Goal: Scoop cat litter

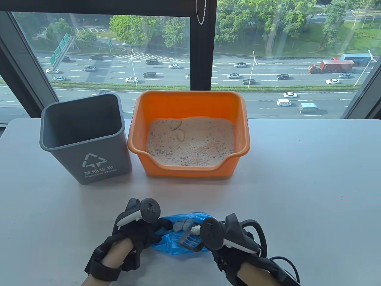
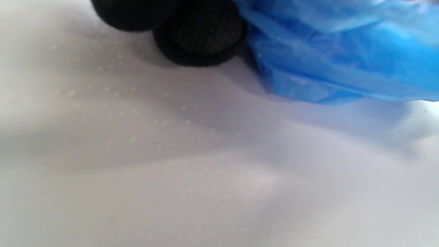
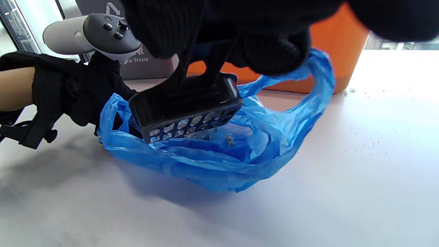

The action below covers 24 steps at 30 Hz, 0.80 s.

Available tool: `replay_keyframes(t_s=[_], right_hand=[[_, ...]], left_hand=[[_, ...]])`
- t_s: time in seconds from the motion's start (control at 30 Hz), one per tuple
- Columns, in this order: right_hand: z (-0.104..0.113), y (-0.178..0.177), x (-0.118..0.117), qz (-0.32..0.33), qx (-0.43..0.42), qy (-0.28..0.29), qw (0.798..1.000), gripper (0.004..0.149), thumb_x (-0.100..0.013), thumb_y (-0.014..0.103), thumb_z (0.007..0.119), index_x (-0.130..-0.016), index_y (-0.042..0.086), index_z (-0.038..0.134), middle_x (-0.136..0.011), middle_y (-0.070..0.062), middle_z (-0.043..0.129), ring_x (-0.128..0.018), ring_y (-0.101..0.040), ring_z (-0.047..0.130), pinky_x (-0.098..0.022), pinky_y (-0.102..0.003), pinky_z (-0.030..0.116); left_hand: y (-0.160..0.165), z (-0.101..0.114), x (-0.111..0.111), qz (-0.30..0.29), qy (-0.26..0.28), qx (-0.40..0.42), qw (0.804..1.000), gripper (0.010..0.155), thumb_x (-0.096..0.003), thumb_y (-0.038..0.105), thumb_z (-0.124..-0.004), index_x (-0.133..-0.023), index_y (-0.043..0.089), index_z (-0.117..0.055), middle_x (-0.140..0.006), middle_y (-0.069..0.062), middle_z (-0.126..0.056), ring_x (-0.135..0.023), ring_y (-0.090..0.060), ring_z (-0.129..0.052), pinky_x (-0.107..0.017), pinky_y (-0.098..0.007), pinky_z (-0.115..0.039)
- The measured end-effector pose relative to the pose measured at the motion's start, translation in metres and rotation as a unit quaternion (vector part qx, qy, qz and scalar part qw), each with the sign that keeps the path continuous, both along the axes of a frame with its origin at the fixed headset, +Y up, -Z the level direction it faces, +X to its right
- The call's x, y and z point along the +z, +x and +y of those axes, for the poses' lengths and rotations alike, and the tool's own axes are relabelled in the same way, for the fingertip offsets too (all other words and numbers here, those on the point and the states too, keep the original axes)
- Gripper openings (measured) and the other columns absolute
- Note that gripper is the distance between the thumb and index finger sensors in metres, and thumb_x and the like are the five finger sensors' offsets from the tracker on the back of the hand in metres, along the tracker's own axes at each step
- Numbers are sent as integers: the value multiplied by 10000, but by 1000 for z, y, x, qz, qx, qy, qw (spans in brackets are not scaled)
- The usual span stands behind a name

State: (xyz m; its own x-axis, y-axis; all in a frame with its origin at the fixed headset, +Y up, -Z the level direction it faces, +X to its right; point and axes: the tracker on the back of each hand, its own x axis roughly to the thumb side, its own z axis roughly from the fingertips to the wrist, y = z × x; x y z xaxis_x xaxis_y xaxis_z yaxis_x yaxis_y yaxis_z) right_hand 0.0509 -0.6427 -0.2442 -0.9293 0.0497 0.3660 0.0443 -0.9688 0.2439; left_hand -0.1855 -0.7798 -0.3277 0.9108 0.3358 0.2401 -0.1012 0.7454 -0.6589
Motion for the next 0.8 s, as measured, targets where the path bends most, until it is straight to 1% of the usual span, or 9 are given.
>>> replay_keyframes(t_s=[0.1, 0.23, 0.37, 0.53, 0.6, 0.7, 0.8], right_hand=[[3, -7, -9, -3, 40, -26, 999, 553, -425, 355, 802, -844, -4, 780, -650, -292, 845, -171, -109, 851, -170, -374, 776], [5, 0, -11, -16, 47, -40, 998, 549, -428, 352, 796, -850, 2, 774, -662, -294, 838, -179, -117, 852, -176, -380, 774], [11, 20, -6, -36, 25, -55, 998, 547, -428, 346, 797, -851, 0, 772, -664, -298, 834, -183, -121, 851, -179, -384, 773], [27, 44, 7, -38, -43, -71, 996, 552, -433, 346, 788, -858, -5, 759, -662, -297, 827, -180, -100, 827, -177, -372, 769], [36, 48, 10, -34, -88, -62, 994, 554, -434, 346, 786, -861, -4, 755, -663, -297, 826, -183, -98, 825, -178, -371, 769], [51, 50, 6, -43, -124, -28, 991, 554, -435, 342, 786, -864, -6, 750, -667, -302, 820, -186, -103, 823, -181, -375, 765], [62, 45, -12, -54, -160, 9, 986, 559, -436, 344, 783, -871, -5, 744, -671, -301, 816, -191, -100, 823, -184, -374, 768]], left_hand=[[0, 0, 0, 0, 0, -1, 1000, 603, -493, 408, -809, -969, 551, -467, -705, 109, -757, -439, -104, -915, -351, -241, -812], [0, 0, 0, 0, -1, -1, 1000, 604, -493, 407, -810, -969, 550, -467, -705, 106, -757, -439, -106, -916, -351, -243, -812], [0, 0, 0, 0, -2, 0, 1000, 603, -494, 407, -810, -969, 550, -468, -705, 106, -757, -438, -106, -916, -350, -243, -812], [0, 0, 0, 0, 0, -1, 1000, 605, -493, 406, -810, -969, 550, -466, -705, 107, -757, -439, -106, -916, -351, -242, -812], [0, 0, 0, 0, -1, -1, 1000, 603, -493, 407, -810, -968, 550, -468, -704, 107, -757, -438, -106, -916, -350, -242, -812], [0, 0, 0, 0, 0, -1, 1000, 604, -492, 407, -810, -969, 550, -467, -704, 107, -757, -439, -105, -916, -351, -242, -812], [0, 0, 0, 0, 1, -2, 1000, 604, -493, 407, -809, -969, 550, -466, -705, 107, -757, -439, -105, -916, -351, -242, -812]])
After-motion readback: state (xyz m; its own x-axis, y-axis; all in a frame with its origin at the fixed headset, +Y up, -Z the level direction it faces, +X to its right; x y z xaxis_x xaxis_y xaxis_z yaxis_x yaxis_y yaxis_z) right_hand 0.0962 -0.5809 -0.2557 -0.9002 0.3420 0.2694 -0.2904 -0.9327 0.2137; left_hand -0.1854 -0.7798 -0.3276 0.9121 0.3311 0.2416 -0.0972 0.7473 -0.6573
